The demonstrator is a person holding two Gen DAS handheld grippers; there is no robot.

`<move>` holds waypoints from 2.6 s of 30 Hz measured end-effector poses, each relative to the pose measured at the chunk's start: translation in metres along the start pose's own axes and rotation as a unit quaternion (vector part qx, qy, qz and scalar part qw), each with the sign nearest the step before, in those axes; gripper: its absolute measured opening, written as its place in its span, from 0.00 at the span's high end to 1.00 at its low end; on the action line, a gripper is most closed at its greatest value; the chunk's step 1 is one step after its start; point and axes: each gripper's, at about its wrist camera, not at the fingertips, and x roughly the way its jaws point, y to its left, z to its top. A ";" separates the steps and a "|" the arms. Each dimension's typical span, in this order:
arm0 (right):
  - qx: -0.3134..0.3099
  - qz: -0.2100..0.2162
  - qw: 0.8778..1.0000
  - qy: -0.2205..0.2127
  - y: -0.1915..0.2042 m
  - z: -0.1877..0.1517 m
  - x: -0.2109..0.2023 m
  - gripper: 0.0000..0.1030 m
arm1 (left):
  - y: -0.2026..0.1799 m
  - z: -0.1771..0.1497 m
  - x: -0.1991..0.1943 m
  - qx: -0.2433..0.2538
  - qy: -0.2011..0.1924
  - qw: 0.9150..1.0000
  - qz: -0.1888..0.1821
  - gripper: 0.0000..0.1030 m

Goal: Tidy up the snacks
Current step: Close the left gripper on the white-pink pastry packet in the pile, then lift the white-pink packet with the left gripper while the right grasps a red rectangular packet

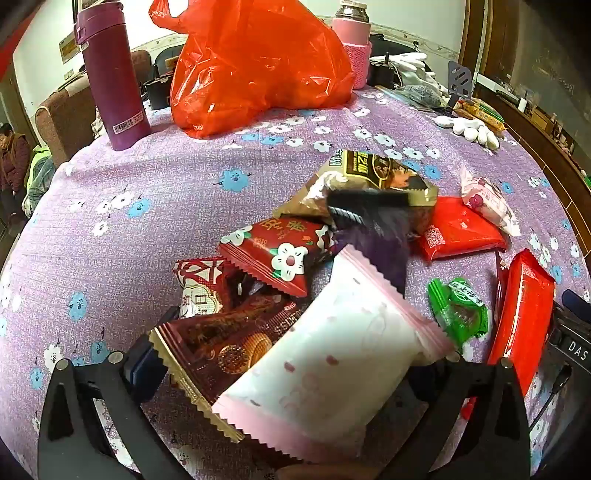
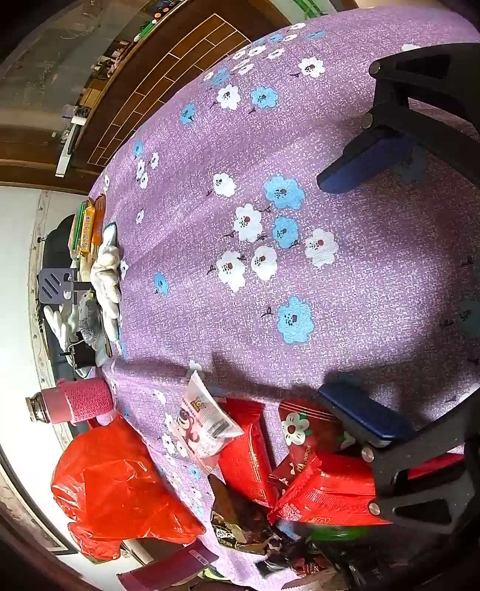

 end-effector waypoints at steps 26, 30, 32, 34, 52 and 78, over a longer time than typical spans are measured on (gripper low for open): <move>-0.001 -0.001 1.000 0.001 0.003 0.000 0.003 0.00 | 0.000 0.000 0.000 0.000 0.000 1.000 0.000 0.00; -0.001 -0.001 1.000 0.001 0.004 0.001 0.004 0.00 | 0.000 0.000 0.000 0.000 0.000 1.000 0.000 0.00; -0.001 -0.001 1.000 0.001 0.004 0.001 0.004 0.00 | 0.000 0.000 0.000 0.000 0.000 1.000 0.000 0.00; -0.001 -0.001 1.000 0.001 0.004 0.001 0.004 0.00 | 0.000 0.000 0.000 0.000 0.000 1.000 0.000 0.00; -0.018 0.011 1.000 0.020 0.003 0.000 0.006 0.00 | 0.025 -0.014 -0.031 0.004 0.015 1.000 -0.024 0.00; -0.043 0.119 0.991 0.033 0.079 -0.006 -0.024 0.01 | 0.024 -0.025 -0.103 0.100 -0.074 0.991 0.055 0.00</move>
